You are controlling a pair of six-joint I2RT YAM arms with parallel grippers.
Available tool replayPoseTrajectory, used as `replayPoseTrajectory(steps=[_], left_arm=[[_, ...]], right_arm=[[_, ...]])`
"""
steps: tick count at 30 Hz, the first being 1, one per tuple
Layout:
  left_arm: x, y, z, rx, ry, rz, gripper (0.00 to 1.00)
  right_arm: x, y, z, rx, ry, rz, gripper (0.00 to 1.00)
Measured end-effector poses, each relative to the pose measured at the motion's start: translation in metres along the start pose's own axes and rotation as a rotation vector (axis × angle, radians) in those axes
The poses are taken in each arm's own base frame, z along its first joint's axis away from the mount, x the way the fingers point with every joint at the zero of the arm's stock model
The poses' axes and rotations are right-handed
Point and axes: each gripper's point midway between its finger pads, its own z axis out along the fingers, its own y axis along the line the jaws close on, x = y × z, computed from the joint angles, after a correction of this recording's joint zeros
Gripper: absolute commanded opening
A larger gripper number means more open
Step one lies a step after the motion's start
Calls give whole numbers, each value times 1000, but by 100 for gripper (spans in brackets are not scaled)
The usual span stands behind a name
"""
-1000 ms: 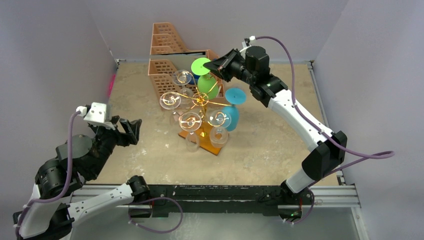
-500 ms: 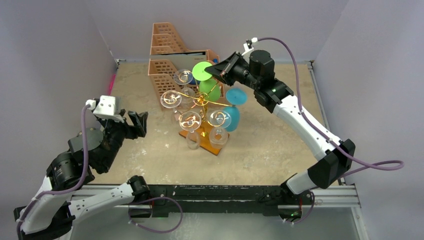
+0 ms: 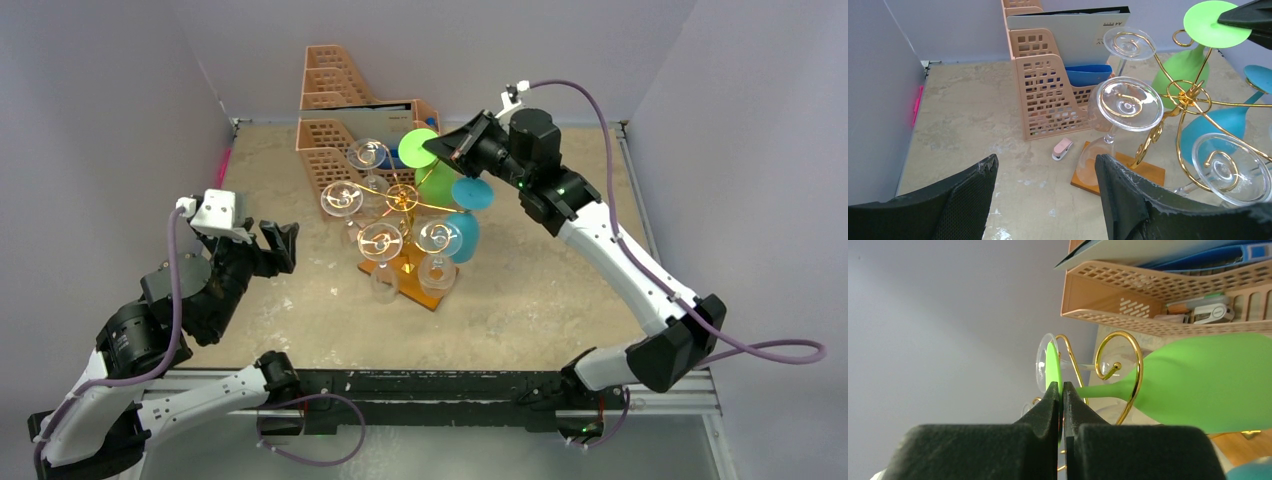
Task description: Place the wine glass upside down on the wine glass rack
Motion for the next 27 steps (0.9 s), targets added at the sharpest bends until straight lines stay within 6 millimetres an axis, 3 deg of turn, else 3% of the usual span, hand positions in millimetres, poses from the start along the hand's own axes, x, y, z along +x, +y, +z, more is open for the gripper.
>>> replayPoseTrajectory(steps=[6,16,27], left_arm=[[0,-1,0,8,1,-2,69],[9,0,-2,3,33,-21,69],[6,5,-9,11,11,-62,69]], right_arm=[[-11,2,-9,7,-64,-23,0],[-8,-20,5,74,-57,-29,0],[-11,-19,8,87,-60,-49,0]])
